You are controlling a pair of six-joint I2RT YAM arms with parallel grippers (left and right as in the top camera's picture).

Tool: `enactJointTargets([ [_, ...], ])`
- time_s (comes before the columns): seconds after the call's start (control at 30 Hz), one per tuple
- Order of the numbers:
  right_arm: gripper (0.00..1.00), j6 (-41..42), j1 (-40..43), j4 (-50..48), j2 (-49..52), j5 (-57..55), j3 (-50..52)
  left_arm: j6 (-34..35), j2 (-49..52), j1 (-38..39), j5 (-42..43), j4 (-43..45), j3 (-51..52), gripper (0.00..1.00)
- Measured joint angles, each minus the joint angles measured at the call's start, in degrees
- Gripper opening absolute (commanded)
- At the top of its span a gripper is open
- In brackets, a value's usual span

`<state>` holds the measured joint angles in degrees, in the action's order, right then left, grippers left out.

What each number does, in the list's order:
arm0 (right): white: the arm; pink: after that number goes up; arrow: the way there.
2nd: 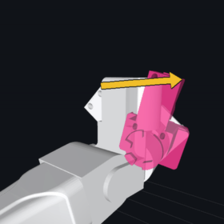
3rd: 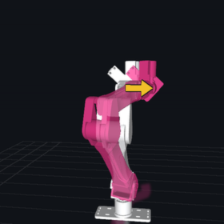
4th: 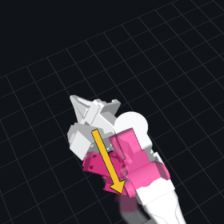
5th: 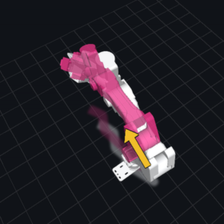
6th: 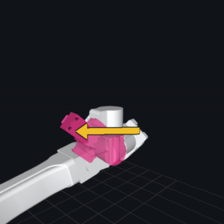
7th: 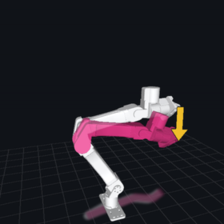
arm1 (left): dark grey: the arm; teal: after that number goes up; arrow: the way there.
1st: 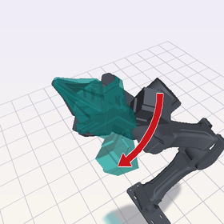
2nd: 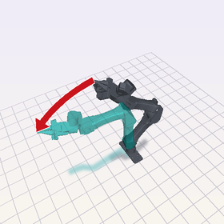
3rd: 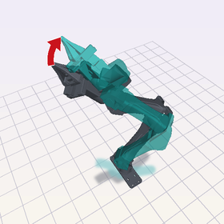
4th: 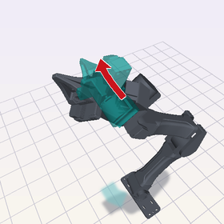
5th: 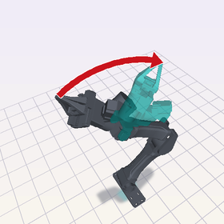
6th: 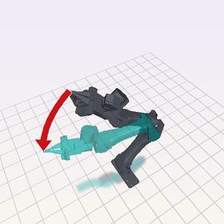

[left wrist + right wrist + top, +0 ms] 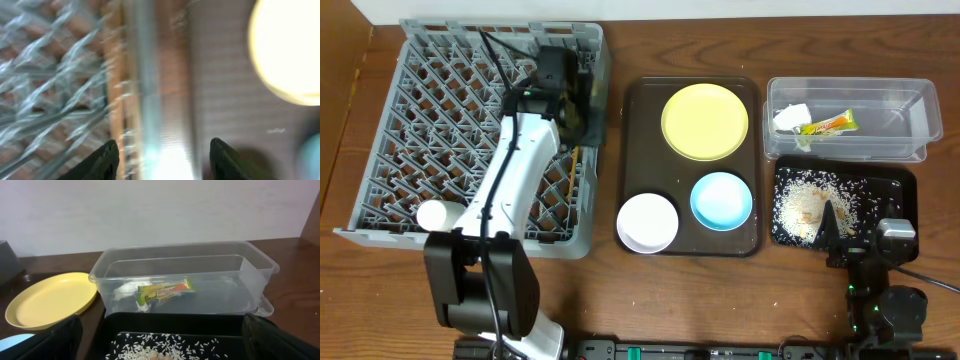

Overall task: Sort waste into correct bins and load items into the dishwasher
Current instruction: 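Reach the left gripper to the light-blue bowl and grasp its rim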

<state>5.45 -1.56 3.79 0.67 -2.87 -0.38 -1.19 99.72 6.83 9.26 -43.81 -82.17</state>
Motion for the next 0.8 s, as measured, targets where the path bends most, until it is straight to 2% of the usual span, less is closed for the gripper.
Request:
enactJointTargets([
  [0.17, 0.99, 0.0, 0.0, 0.0, 0.0, 0.0, 0.0, 3.8, -0.2, 4.6, 9.1, 7.3, -1.2, 0.59],
  [0.33, 0.99, 0.0, 0.0, 0.0, 0.0, 0.0, 0.0, 8.1, 3.4, 8.1, 12.6, 12.7, -1.7, 0.59],
  [0.43, 0.99, 0.0, 0.0, 0.0, 0.0, 0.0, 0.0, 11.0, 8.8, 8.2, 13.7, 14.4, -1.9, 0.54],
  [0.6, 0.99, 0.0, 0.0, 0.0, 0.0, 0.0, 0.0, 13.7, 15.9, 8.3, 18.9, 12.6, -1.8, 0.54],
  [0.8, 0.99, 0.0, 0.0, 0.0, 0.0, 0.1, 0.0, 12.0, 15.1, 13.6, 20.3, 2.6, -1.9, 0.54],
])
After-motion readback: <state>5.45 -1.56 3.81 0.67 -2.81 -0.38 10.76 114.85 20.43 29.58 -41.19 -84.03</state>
